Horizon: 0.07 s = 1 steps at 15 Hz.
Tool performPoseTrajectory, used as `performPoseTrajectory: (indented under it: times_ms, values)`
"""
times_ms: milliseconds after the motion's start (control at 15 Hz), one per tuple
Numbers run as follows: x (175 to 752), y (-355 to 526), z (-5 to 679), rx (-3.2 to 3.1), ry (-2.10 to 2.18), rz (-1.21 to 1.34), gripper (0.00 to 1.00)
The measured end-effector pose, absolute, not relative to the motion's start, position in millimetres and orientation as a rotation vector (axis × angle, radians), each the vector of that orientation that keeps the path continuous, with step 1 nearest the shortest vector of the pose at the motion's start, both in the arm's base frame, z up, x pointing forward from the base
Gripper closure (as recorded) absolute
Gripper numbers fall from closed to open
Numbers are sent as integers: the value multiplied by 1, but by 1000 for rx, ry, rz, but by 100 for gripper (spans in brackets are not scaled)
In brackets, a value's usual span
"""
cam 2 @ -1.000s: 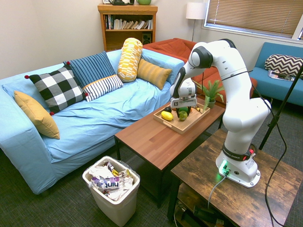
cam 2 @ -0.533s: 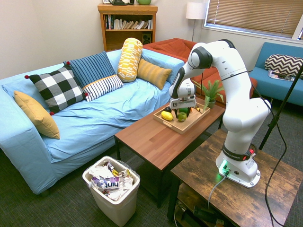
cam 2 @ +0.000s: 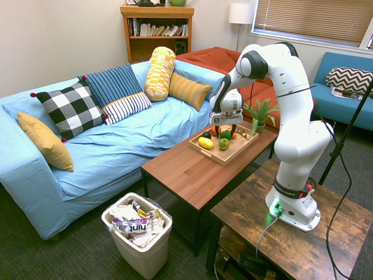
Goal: Put the apple in the tray
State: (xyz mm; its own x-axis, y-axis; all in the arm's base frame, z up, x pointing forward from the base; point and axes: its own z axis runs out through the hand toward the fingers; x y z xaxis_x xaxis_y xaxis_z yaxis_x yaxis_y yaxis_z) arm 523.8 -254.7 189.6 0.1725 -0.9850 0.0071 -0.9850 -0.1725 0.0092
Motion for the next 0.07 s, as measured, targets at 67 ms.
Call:
performPoseTrajectory:
  times_ms: [67]
  values:
    - [521,-256,203,2400,-2010,11,0]
